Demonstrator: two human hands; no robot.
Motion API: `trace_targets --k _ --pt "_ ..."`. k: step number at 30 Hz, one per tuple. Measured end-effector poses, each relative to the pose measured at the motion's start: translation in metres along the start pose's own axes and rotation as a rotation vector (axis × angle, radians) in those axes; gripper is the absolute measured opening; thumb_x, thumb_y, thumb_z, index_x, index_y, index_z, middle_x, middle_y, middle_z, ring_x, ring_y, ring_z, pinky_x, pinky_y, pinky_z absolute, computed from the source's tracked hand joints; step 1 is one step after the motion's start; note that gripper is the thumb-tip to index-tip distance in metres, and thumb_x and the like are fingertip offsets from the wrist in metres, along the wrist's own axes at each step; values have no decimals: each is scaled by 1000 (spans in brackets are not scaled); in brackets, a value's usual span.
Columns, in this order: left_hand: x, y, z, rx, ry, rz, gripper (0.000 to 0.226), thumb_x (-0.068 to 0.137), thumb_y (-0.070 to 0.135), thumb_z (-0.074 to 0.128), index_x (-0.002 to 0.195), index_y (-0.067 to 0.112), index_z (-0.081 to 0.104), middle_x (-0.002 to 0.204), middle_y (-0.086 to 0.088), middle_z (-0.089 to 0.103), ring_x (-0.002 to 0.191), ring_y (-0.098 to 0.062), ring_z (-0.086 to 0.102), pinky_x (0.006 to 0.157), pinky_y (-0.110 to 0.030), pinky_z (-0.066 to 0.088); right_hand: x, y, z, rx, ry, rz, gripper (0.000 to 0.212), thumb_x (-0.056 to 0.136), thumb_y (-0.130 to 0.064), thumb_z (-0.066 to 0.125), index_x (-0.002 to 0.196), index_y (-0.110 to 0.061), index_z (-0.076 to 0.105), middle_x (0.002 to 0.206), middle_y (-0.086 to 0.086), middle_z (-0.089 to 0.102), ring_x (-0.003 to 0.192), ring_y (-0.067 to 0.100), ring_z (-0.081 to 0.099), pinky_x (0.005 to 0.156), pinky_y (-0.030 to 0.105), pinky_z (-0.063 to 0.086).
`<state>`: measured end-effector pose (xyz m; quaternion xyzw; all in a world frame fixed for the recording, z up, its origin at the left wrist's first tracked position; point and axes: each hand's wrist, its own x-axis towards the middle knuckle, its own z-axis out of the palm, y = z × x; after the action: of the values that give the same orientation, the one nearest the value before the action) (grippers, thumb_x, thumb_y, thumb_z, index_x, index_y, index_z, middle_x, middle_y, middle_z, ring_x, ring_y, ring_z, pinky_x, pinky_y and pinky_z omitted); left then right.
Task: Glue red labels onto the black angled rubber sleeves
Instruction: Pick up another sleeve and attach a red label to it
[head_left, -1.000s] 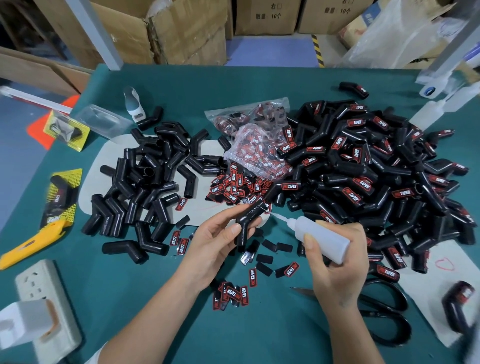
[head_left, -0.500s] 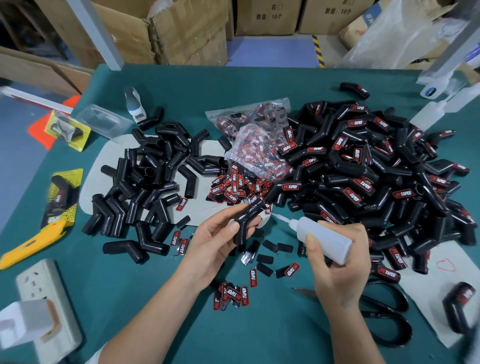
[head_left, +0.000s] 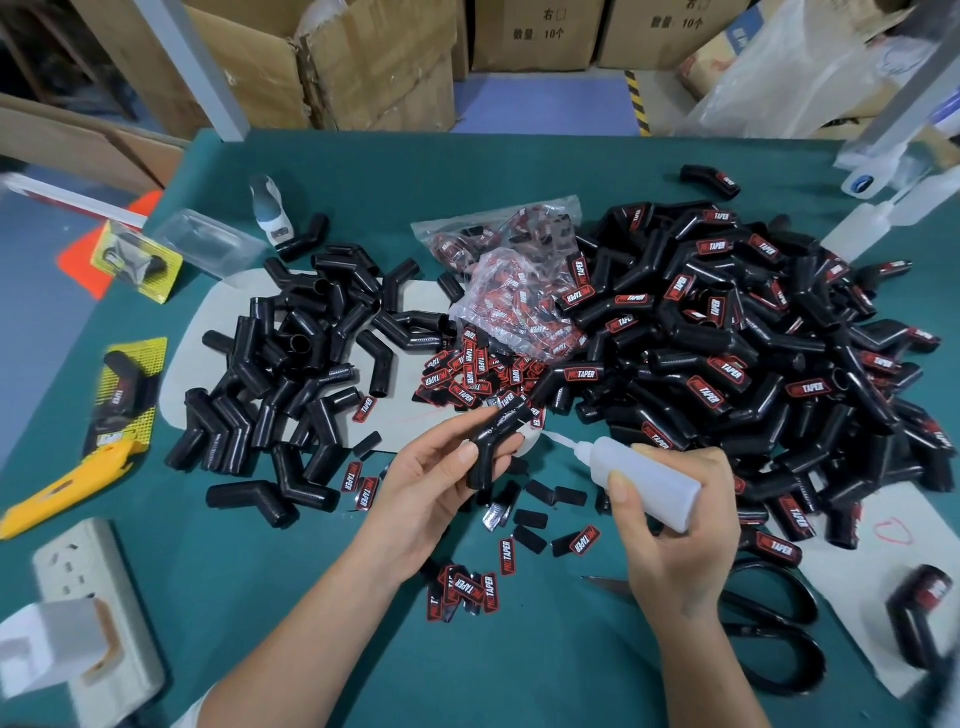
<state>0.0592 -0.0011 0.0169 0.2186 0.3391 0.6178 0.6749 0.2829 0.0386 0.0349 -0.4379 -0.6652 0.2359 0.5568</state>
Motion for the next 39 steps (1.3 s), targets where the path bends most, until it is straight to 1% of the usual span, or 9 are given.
trace_targets --k 2,6,11,15,16,19,24,35,39 --pt "0 0 0 -3 -7 2 49 96 17 76 142 6 63 141 -29 62 131 -36 63 102 -31 56 1 0 0 7 1 4 21 89 -22 68 108 -15 61 112 -27 54 96 -3 55 80 13 44" --pt "0 -1 -1 -7 -11 0 49 96 18 76 142 6 63 142 -29 61 131 -36 63 101 -30 56 0 -3 1 8 -39 -15 24 88 -21 69 111 -21 62 101 -4 60 97 -3 56 84 12 43" --pt "0 1 -1 -3 -13 1 50 96 19 76 142 6 62 141 -28 62 130 -35 64 102 -30 56 0 0 0 18 -16 15 21 90 -23 68 107 -13 62 113 -26 56 96 -2 56 82 13 45" --pt "-1 1 1 -9 -6 0 50 95 19 77 141 6 63 141 -29 62 129 -36 64 100 -29 56 -1 -2 0 7 -42 -14 21 89 -22 69 108 -16 63 100 -3 61 96 -3 56 84 11 43" --pt "-1 1 1 -5 -4 3 51 95 19 77 141 6 63 141 -29 62 130 -36 64 100 -29 56 -1 -3 0 9 -43 -9 22 89 -22 69 109 -18 63 102 -5 61 96 -3 56 84 11 42" --pt "0 1 1 7 -10 9 50 95 19 77 141 6 64 141 -28 62 131 -36 63 101 -29 56 0 -1 -1 9 -29 5 20 89 -23 68 108 -18 63 113 -30 56 96 -2 56 81 13 44" --pt "0 0 2 13 -2 10 51 94 22 79 140 7 65 141 -29 62 131 -37 63 100 -29 56 -1 -2 0 6 -53 -9 22 88 -23 69 109 -18 63 104 -9 60 96 -4 56 84 10 42" --pt "0 -2 -3 33 -28 21 48 98 19 74 143 7 62 141 -28 62 132 -36 63 102 -29 55 0 -2 -2 5 -43 1 20 89 -23 68 107 -19 62 101 -7 60 96 -4 55 82 11 42" --pt "1 -2 -2 39 -33 21 48 98 17 73 143 6 62 142 -29 61 133 -38 61 103 -29 55 0 -4 -2 -10 -49 -6 20 89 -22 68 106 -16 61 96 1 61 96 -4 55 83 11 42"
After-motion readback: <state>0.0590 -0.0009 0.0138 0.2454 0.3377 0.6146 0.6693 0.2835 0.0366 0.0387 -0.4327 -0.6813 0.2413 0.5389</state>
